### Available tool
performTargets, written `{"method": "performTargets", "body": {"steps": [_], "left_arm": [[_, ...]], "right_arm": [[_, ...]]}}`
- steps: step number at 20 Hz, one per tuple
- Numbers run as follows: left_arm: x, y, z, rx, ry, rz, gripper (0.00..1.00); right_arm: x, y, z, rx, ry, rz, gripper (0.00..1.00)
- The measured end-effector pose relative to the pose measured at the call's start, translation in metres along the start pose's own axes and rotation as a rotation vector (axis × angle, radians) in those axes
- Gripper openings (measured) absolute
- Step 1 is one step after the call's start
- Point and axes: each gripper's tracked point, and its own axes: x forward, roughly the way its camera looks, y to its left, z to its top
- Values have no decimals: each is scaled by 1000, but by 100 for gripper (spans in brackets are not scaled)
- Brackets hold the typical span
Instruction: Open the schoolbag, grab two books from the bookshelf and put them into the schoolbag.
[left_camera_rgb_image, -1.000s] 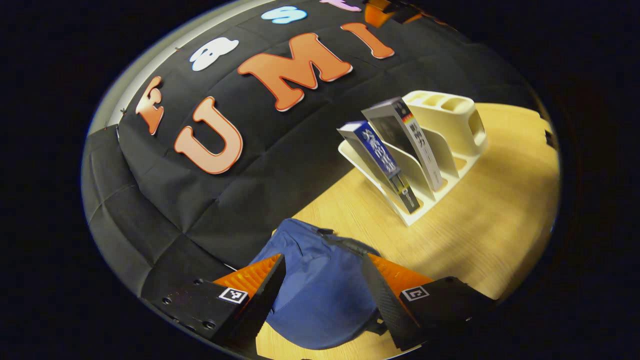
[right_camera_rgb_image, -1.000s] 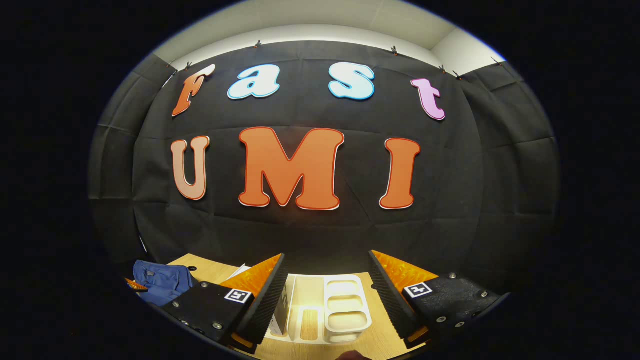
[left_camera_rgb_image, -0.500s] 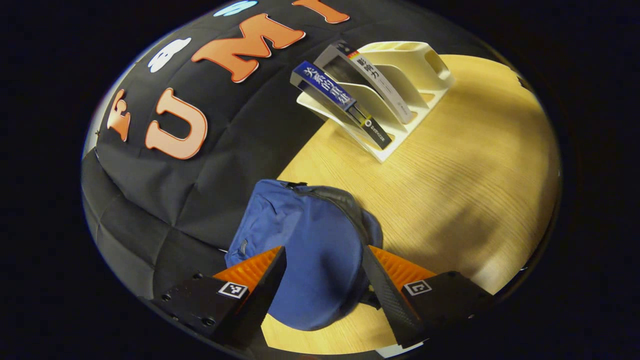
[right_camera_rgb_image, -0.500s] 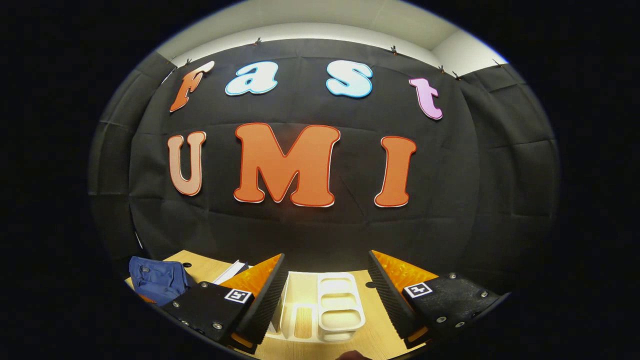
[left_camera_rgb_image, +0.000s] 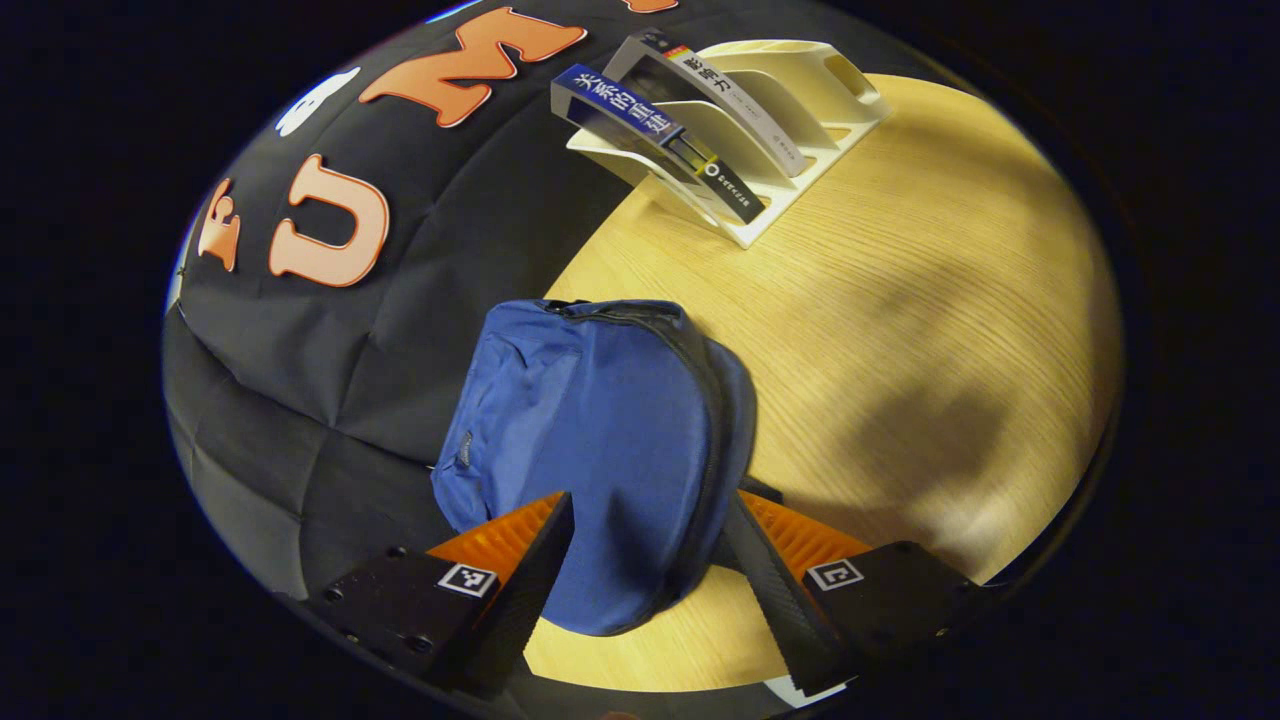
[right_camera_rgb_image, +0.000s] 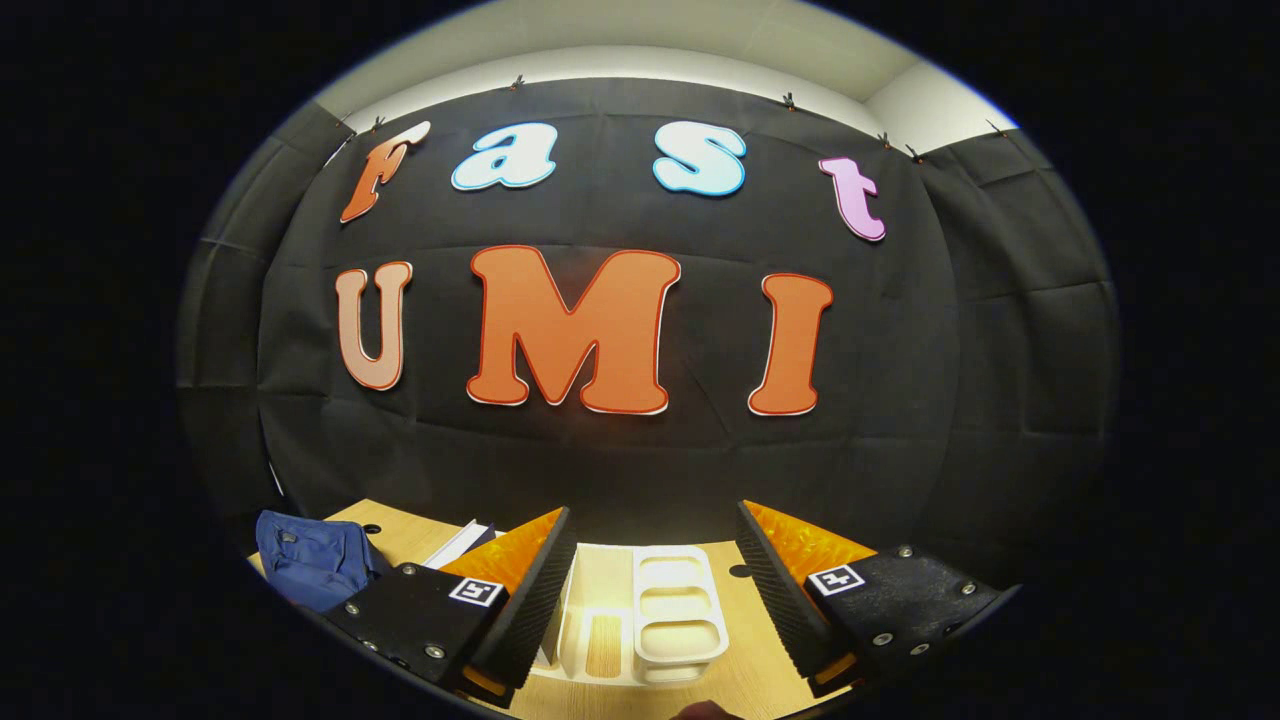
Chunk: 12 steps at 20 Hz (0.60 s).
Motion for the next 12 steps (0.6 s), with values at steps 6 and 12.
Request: {"method": "performTargets", "body": {"steps": [6, 12], "left_arm": [[11, -1, -5, -13, 27, -3, 95], [11, 11, 8, -7, 15, 25, 48]], "right_arm": [[-3, 1, 0, -3, -4, 0, 94], [-4, -1, 0, -8, -5, 0, 94]]}}
